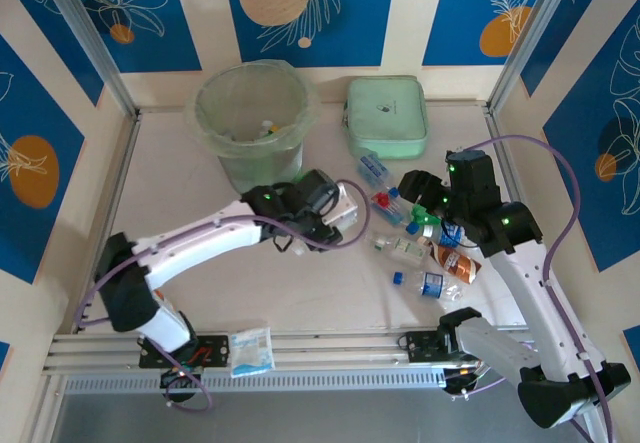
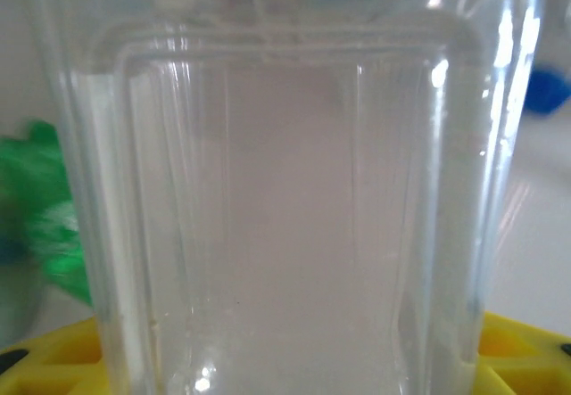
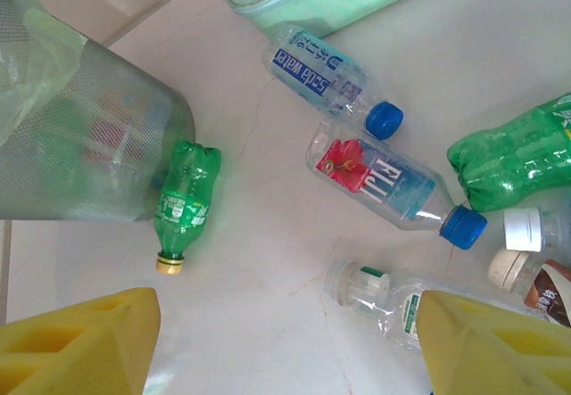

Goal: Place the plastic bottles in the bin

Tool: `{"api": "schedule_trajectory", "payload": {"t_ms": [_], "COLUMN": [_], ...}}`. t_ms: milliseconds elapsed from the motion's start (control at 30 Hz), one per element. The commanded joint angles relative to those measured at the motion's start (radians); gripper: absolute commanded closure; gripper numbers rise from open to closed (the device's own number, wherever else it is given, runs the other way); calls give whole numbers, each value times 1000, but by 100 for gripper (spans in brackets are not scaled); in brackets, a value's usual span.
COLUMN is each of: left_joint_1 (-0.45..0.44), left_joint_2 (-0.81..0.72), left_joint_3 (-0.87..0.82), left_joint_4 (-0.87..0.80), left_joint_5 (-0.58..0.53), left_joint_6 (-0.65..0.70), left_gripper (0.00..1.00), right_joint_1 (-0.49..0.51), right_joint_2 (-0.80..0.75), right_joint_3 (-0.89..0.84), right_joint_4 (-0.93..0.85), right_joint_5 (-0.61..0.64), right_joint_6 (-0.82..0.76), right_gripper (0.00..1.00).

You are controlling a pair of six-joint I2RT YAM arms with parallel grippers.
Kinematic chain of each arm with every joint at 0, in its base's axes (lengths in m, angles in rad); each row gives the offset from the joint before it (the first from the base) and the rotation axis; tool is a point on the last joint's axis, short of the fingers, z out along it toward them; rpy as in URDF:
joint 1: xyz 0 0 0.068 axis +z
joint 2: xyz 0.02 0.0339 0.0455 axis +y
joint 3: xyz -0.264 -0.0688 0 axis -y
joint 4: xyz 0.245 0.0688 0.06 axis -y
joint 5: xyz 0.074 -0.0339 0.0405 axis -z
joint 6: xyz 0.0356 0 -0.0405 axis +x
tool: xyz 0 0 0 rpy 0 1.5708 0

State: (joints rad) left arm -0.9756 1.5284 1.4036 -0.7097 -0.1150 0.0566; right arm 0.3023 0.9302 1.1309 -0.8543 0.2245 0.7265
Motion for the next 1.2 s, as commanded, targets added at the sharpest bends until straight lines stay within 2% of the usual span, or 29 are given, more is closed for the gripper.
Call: {"api": "schedule_trajectory", "payload": {"t_ms": [0,100,267,433,533,900,967,1100,1167], "left_joint_1": [8,24,145,323,399,568,574,574,574], "left_joint_2": [-98,-130,-88,6,79,239,239,214,193], "left_joint_3": [156,269,430,522,570,600,594,548,533], "left_joint_4": [-40,-21,-2,43,58,62,60,79,88], "left_joint_5": [-126,-241,-269,-192,-169,-55,-46,-47,-49], "left_joint_6": [-84,-112,-80,-106,-110,-203,-205,-206,-206], "left_gripper": [40,36,35,36,36,37,31,10,6], "right_joint_1": [-6,-3,1,18,27,65,66,66,68], "right_joint_2": [-14,-14,-16,-18,-17,-15,-14,0,1], "right_joint_3": [-10,-13,-10,-10,-14,-20,-23,-23,-22], "right_joint_4": [0,8,8,1,1,-11,-11,-16,-13], "right_joint_5": [-25,-33,-31,-25,-22,5,7,13,13], "right_joint_6": [14,19,23,28,33,37,35,31,31], "right_gripper": [24,24,25,25,26,26,26,25,25]}}
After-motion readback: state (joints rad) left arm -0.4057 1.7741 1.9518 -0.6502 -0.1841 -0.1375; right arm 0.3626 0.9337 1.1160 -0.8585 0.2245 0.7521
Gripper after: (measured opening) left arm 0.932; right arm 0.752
